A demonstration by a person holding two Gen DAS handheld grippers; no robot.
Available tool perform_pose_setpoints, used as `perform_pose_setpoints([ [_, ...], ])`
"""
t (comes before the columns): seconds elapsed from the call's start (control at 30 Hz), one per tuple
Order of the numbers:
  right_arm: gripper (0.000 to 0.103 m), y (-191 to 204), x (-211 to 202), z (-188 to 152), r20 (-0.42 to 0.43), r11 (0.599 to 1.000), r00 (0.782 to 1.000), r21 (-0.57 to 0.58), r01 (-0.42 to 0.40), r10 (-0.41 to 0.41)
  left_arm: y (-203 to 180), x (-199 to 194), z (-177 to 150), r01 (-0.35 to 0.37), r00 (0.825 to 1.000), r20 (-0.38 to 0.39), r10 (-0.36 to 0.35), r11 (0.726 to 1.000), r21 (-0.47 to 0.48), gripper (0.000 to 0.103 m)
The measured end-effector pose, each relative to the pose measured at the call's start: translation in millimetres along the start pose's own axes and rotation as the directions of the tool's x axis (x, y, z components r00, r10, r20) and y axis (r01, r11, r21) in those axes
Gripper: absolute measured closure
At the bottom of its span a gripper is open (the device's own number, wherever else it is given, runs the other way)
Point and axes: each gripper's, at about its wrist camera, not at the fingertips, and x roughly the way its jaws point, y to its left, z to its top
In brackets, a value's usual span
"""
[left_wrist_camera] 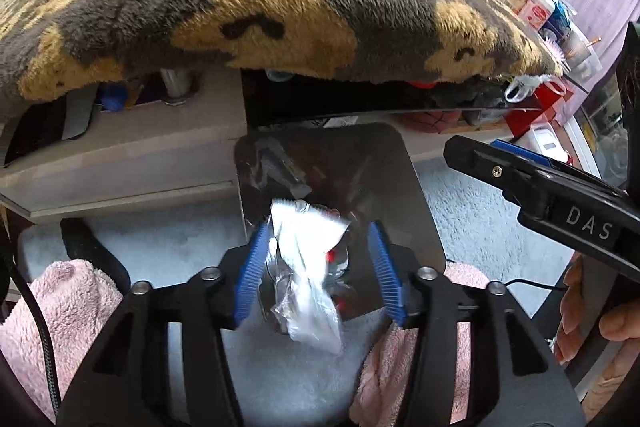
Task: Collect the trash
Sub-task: 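Lower both held items into the metal bin and open both tools, then grasp the clear blister pack with the left tool while the right tool grasps a plastic bag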
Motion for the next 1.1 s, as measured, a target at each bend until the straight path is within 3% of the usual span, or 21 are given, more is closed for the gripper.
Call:
perform_pose_setpoints([
  [0.17,0.013,0.9,-11.4,2.9,0.034,1.0,0.999,-0.005,0.022,-0.022,-0.8,-20.5,4.2,-0.024,0.998,0.052,0.023,1.0,0.017,0.036],
  [0.43,0.004,-1.0,-42.3,12.2,0.112,0.999,0.993,-0.012,0.033,-0.032,2.7,-53.7,14.9,-0.039,0.991,0.128,0.037,0.999,0.012,0.016],
  [0.73,0.004,-8.7,-73.9,46.7,0.208,0.999,0.978,0.01,0.031,-0.033,17.4,-94.1,40.8,-0.074,0.972,0.224,0.072,0.997,-0.001,0.011],
  [1.1,0.004,13.6,-69.5,112.0,0.27,1.0,0.963,-0.018,-0.014,0.019,55.6,-109.6,103.7,-0.127,0.952,0.277,0.133,0.991,-0.04,0.011],
])
